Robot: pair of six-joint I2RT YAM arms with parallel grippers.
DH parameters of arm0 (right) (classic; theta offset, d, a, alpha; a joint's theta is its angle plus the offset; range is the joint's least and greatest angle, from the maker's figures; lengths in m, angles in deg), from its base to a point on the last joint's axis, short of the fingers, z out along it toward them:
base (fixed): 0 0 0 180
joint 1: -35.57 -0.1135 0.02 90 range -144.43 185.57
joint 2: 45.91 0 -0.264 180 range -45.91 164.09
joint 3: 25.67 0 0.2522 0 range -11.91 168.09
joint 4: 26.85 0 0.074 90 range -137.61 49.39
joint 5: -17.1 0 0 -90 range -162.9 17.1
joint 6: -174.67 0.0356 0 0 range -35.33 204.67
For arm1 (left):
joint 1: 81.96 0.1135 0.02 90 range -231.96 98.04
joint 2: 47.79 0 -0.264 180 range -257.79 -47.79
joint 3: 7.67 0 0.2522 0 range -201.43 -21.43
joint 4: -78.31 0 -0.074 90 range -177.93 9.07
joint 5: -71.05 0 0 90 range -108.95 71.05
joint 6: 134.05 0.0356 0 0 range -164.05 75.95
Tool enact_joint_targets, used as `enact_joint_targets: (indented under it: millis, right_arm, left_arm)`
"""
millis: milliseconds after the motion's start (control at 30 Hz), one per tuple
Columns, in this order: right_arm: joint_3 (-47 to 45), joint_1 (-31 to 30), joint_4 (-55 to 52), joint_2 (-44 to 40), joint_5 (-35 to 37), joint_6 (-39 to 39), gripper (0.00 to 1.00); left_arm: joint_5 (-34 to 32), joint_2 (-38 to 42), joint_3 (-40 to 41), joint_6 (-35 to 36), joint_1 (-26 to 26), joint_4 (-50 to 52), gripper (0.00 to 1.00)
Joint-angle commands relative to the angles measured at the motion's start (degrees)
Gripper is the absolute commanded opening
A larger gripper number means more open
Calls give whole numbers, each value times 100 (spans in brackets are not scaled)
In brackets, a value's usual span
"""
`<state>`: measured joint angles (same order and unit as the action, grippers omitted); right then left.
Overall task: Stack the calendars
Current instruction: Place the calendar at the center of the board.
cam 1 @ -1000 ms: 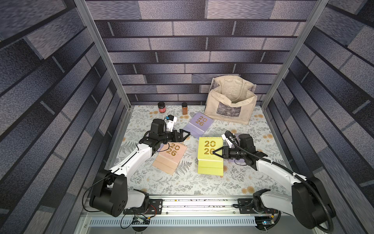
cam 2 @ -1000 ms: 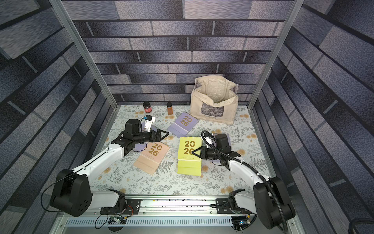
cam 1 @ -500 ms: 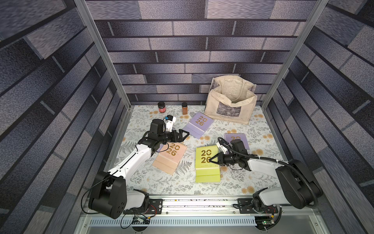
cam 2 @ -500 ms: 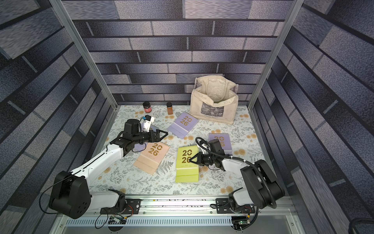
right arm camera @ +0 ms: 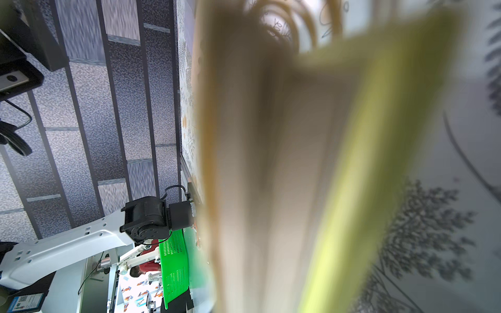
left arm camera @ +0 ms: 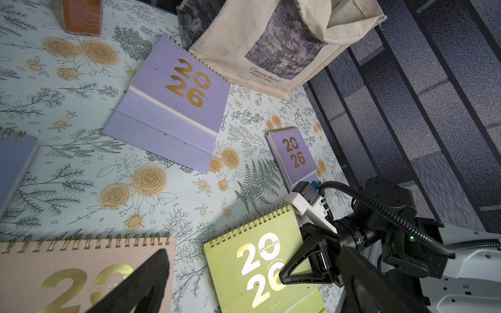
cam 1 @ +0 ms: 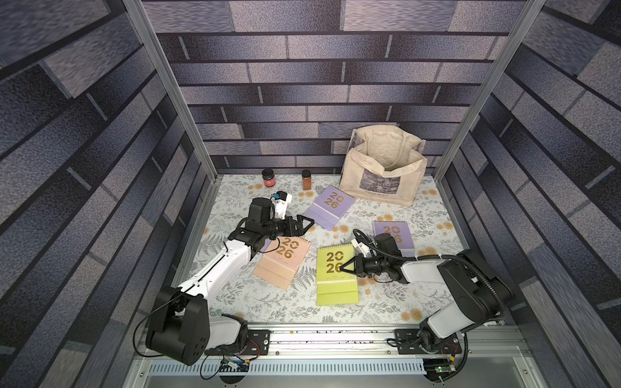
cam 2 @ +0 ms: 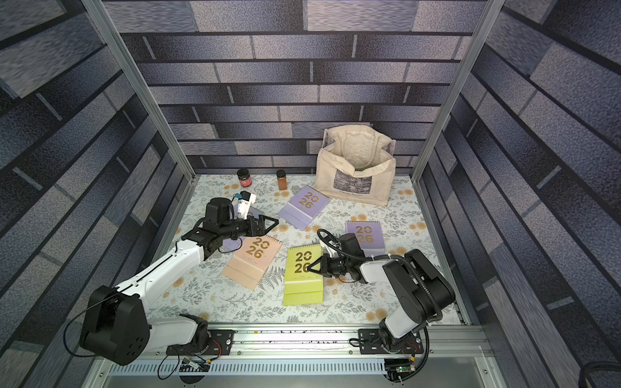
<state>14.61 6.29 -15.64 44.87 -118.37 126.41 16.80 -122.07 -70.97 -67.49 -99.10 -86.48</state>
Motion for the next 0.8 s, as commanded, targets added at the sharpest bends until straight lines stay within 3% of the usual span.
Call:
enact_joint_targets:
  millis: [0, 467, 700, 767]
  right_arm:
    - [-169, -142, -78, 177, 793, -204, 0]
    - [-635, -246, 58, 486, 1276, -84, 0]
    - [-740, -249, -749, 44, 1591, -318, 0]
    - [-763, -243, -966, -32, 1721, -342, 5]
  left_arm:
    - [71, 230, 58, 162, -7, 101, 100]
    - [75, 246, 69, 190, -3, 99, 100]
    - [90, 229, 58, 200, -6, 118, 100]
    - [89, 230, 58, 200, -3, 113, 100]
